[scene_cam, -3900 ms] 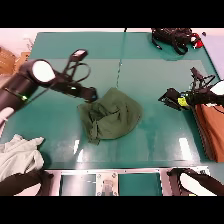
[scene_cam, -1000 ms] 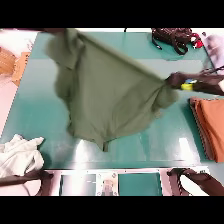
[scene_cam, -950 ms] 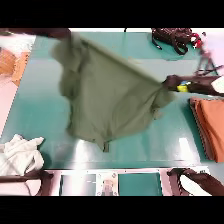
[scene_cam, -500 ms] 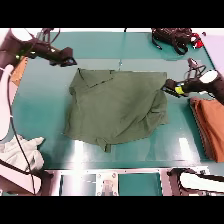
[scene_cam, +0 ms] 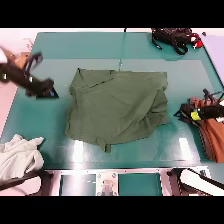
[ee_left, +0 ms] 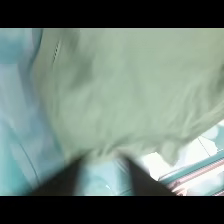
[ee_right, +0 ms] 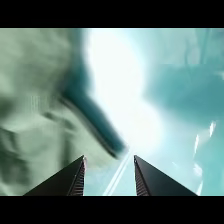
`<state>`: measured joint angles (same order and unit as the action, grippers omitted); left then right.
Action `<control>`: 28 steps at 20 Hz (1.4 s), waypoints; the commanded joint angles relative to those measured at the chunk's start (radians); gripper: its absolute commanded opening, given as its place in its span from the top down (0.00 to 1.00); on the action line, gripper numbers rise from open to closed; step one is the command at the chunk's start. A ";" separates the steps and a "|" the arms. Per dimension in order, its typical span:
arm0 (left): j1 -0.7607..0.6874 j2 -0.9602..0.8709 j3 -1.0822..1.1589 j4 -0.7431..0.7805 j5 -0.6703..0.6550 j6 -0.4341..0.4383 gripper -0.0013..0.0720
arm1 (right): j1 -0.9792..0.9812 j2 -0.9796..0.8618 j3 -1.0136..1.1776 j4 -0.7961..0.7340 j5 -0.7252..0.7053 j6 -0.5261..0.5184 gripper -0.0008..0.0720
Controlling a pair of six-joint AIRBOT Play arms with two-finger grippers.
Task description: Fold the shirts.
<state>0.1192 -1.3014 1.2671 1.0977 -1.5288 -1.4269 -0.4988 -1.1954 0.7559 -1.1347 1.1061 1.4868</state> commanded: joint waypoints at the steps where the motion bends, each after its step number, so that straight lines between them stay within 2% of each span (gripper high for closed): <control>1: 0.088 0.154 -0.355 0.018 0.106 0.008 0.25 | -0.051 0.017 -0.093 0.022 -0.030 -0.011 0.50; 7: 0.106 0.157 -0.629 -0.064 0.310 0.079 0.25 | -0.050 -0.046 -0.097 0.155 -0.048 -0.094 0.47; 10: 0.106 0.113 -0.735 -0.231 0.402 0.199 0.25 | -0.035 -0.103 -0.097 0.187 -0.051 -0.111 0.47; 11: 0.106 0.082 -0.754 -0.285 0.434 0.235 0.25 | -0.023 -0.122 -0.097 0.198 -0.054 -0.114 0.39; 13: 0.106 0.016 -0.761 -0.406 0.423 0.314 0.26 | 0.005 -0.156 -0.097 0.230 -0.070 -0.137 0.39; 14: 0.106 -0.011 -0.761 -0.444 0.383 0.357 0.47 | 0.016 -0.169 -0.097 0.248 -0.080 -0.138 0.39; 15: 0.106 -0.025 -0.761 -0.464 0.340 0.398 0.76 | 0.027 -0.180 -0.097 0.264 -0.093 -0.144 0.39; 16: 0.106 -0.027 -0.758 -0.470 0.317 0.416 0.95 | 0.036 -0.186 -0.097 0.280 -0.095 -0.156 0.40; 18: 0.106 -0.027 -0.736 -0.469 0.307 0.414 0.95 | 0.047 -0.194 -0.095 0.298 -0.097 -0.164 0.40; 19: 0.106 -0.027 -0.719 -0.469 0.304 0.414 0.95 | 0.049 -0.194 -0.095 0.297 -0.097 -0.164 0.42; 20: 0.106 -0.027 -0.697 -0.469 0.304 0.406 0.95 | 0.049 -0.194 -0.095 0.297 -0.094 -0.164 0.57; 21: 0.106 -0.027 -0.674 -0.468 0.304 0.402 0.95 | 0.048 -0.194 -0.095 0.297 -0.091 -0.169 0.79; 22: 0.106 -0.027 -0.647 -0.462 0.298 0.385 0.95 | 0.048 -0.194 -0.093 0.298 -0.079 -0.190 0.95; 25: 0.106 -0.020 -0.531 -0.436 0.238 0.354 0.95 | 0.048 -0.182 -0.024 0.298 0.001 -0.189 0.97; 28: 0.106 0.031 -0.318 -0.437 0.138 0.293 0.95 | 0.047 -0.085 0.151 0.362 0.122 -0.180 0.97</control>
<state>0.2245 -1.3037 0.7952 0.6609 -1.3087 -1.0828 -0.4538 -1.3457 0.7853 -0.8532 1.1011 1.3045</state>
